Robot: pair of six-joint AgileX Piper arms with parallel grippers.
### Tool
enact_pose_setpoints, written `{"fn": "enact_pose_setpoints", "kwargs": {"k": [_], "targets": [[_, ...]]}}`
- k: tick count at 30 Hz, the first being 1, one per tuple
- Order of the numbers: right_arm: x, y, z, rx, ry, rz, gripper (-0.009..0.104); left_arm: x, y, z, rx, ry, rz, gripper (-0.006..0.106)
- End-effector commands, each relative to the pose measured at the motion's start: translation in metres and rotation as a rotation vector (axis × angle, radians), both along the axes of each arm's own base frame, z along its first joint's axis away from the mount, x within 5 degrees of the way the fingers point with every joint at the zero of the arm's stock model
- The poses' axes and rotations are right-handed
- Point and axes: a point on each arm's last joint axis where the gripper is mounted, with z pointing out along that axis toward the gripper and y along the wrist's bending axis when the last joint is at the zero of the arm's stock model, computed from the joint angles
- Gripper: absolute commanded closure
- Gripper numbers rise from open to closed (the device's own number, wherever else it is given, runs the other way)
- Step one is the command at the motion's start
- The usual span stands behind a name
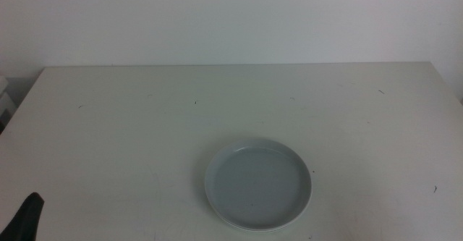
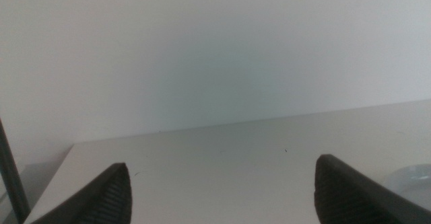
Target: Stack the three bowls on top of each other.
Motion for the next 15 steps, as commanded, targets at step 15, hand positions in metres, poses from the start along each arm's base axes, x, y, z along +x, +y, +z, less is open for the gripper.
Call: {"fn": "enact_pose_setpoints", "kwargs": {"k": [15], "targets": [[-0.002,-0.001,0.012,-0.009,-0.119,-0.008,0.043,-0.001,-0.002,-0.008,-0.002,0.094,-0.025,0.007]]}}
